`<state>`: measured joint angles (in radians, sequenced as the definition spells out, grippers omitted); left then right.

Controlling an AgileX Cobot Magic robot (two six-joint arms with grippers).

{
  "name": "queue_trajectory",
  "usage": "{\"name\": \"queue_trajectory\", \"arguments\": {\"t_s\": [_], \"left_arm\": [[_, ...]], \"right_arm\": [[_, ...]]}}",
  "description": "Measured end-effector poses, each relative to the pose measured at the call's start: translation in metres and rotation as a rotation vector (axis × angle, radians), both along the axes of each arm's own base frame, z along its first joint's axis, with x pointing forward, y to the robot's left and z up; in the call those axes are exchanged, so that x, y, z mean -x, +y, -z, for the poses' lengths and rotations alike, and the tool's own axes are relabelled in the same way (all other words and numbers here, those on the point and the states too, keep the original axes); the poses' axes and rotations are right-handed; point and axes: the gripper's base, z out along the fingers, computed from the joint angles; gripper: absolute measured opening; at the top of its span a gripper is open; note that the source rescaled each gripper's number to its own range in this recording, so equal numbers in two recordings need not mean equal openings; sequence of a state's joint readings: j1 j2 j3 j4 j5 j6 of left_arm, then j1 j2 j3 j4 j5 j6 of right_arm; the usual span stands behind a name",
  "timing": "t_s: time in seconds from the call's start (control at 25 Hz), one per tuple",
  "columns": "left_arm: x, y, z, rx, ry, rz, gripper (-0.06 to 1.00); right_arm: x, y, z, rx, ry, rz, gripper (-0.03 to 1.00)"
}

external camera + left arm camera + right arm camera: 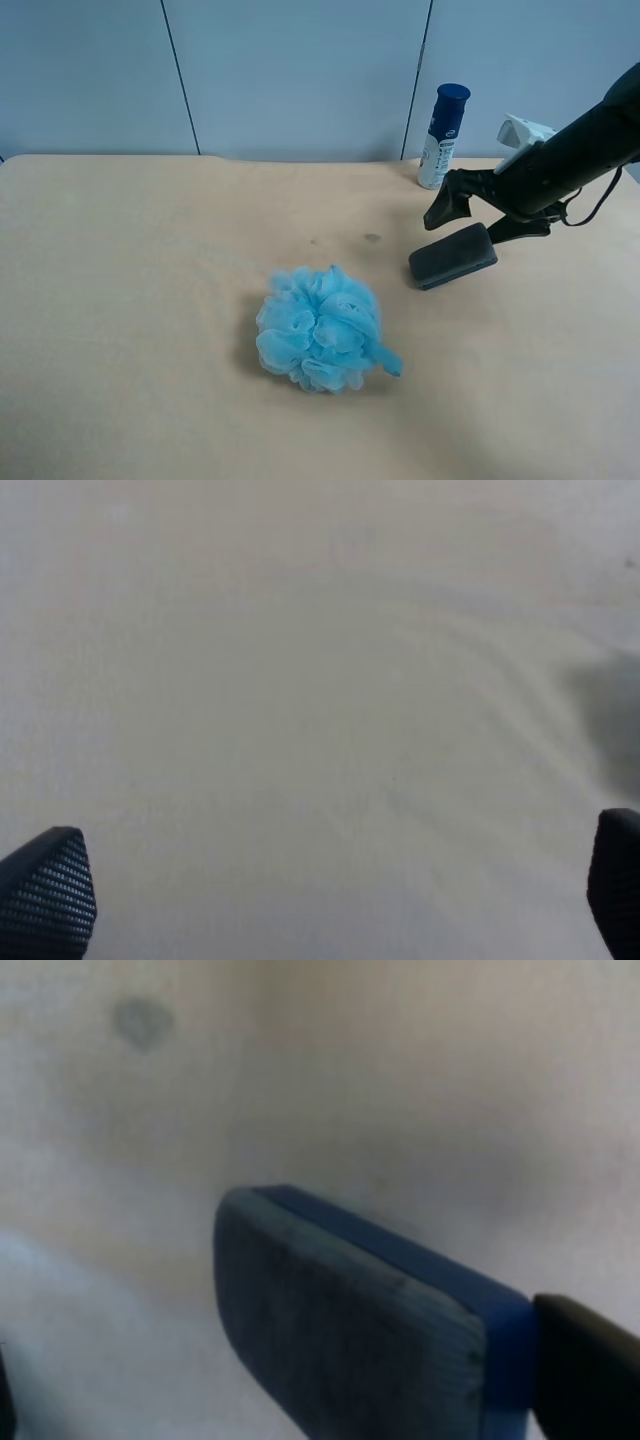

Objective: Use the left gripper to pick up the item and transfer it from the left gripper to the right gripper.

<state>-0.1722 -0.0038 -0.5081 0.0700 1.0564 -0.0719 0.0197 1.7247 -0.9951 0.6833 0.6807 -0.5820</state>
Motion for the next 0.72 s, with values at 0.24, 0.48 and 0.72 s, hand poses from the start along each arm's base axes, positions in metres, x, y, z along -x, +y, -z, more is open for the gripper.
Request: {"name": "queue_trajectory", "arguments": {"t_s": [0.24,0.48,0.72], "left_arm": [[0.000,0.000,0.000,0.001,0.000,0.001,1.00],[0.000,0.000,0.000,0.001,0.000,0.000,1.00],[0.000,0.000,0.000,0.001,0.000,0.000,1.00]], "right_arm": [[0.002,-0.003,-0.051,0.044,0.004,-0.025,1.00],[0.022,-0.014,-0.093,0.166,0.008,0.000,1.00],[0.061,-0.021,-0.130,0.239,0.013,-0.002,1.00]]}}
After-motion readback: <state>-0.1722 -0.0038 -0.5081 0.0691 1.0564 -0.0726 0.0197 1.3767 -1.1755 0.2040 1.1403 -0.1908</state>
